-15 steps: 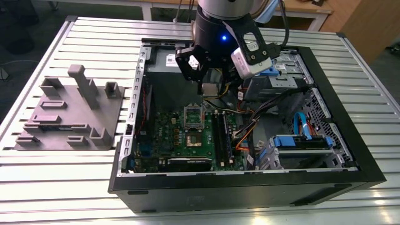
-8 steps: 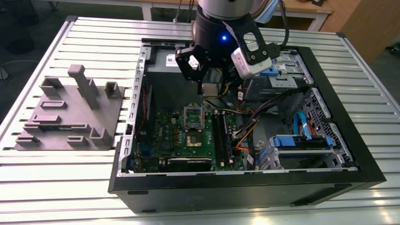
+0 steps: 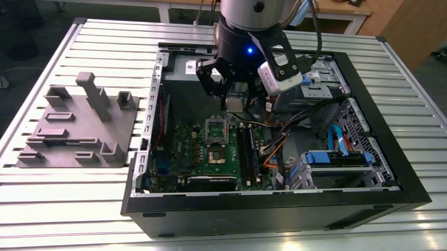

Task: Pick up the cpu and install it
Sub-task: 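Place the cpu into insertion slot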

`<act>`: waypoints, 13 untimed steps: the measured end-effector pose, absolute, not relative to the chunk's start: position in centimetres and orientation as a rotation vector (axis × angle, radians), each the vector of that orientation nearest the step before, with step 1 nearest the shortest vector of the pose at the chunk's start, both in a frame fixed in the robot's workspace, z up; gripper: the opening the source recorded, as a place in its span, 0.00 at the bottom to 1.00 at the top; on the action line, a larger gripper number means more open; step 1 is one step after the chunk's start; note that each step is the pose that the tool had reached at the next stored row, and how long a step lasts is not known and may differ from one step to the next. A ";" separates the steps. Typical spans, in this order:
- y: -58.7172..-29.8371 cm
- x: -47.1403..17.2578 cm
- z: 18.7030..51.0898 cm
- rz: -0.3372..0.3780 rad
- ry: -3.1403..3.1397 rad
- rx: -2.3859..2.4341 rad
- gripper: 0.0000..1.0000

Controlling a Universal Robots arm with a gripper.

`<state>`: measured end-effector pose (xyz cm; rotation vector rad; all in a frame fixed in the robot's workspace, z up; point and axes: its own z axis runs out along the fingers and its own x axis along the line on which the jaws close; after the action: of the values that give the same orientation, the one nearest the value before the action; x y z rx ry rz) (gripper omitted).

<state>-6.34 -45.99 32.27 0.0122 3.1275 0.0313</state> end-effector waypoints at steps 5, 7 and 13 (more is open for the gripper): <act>-46.0 -6.4 31.4 0.031 3.128 0.023 0.47; -46.0 -6.4 31.0 0.031 3.130 0.024 0.47; -46.0 -6.4 30.9 0.029 3.130 0.024 0.47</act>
<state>-6.41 -46.01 30.94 0.0235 3.1304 0.0289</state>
